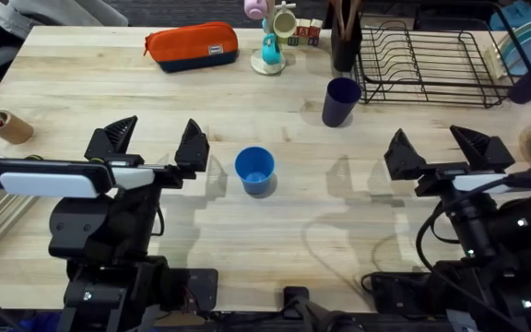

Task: Pick up the cup on the table and put them onto the rack.

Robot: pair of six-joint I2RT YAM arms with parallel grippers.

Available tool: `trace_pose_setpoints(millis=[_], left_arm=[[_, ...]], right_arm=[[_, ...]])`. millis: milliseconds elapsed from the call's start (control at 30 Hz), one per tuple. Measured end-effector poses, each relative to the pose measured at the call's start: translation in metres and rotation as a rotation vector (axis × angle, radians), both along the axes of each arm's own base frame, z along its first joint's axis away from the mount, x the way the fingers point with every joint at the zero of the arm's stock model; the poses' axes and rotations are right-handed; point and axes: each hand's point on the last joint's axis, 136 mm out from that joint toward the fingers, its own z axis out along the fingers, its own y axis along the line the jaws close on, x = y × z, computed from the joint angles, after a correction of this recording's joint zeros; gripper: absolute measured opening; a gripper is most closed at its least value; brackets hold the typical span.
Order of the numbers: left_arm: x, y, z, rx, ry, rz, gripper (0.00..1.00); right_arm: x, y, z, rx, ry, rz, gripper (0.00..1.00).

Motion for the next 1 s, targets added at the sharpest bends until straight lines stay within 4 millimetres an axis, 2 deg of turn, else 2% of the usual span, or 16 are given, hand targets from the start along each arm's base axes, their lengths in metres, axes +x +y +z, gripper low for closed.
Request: trace_pose_setpoints(millis=[167, 800, 900, 1000], left_arm=[[0.0, 0.0, -0.007, 0.001, 0.029, 0.0, 0.993], [-0.003, 0.002, -0.006, 0.065, 0.053, 0.005, 0.993], [-0.006, 0.002, 0.01, 0.073, 0.063, 0.008, 0.993], [-0.008, 0.003, 0.039, 0.077, 0.059, 0.014, 0.993]], right_arm=[[0.0, 0.0, -0.003, -0.001, 0.014, -0.001, 0.995], [-0.002, -0.003, -0.002, 0.032, 0.032, -0.019, 0.995], [-0.009, -0.003, -0.005, 0.045, 0.105, -0.023, 0.995], [-0.015, -0.003, -0.002, 0.044, 0.192, -0.025, 0.995]])
